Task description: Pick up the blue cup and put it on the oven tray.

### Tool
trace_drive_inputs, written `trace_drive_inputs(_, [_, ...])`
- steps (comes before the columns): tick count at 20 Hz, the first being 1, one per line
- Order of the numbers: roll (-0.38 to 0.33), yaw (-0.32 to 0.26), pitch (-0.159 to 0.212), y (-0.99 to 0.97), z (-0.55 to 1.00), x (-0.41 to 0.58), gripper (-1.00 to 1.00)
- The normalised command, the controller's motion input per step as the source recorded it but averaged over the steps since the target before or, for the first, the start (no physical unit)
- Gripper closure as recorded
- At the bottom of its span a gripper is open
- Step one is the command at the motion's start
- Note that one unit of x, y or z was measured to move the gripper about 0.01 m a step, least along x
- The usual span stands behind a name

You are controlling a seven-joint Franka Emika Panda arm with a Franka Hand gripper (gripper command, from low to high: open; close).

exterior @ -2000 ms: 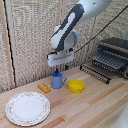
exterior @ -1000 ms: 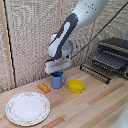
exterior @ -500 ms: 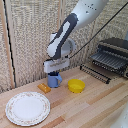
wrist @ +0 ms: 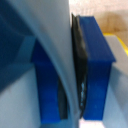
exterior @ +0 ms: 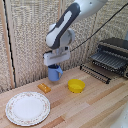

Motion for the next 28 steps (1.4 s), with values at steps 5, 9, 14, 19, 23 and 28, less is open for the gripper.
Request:
trace_drive_inputs(5, [0.011,-0.158,-0.008,-0.29,0.88,0.167,1.0])
trace_drive_inputs(9, [0.042,-0.168,-0.039,-0.59,0.51,0.024,1.0])
trace_drive_inputs(14, [0.002,-0.212,-0.007,-0.56,0.57,0.033,1.0])
trace_drive_inputs(19, [0.0,-0.258,0.0,-0.45,0.55,0.01,1.0])
trace_drive_inputs(23, [0.0,-0.215,0.0,-0.57,0.54,0.046,1.0])
trace_drive_inputs(28, [0.0,-0.113,0.006,-0.88,0.35,0.079,1.0])
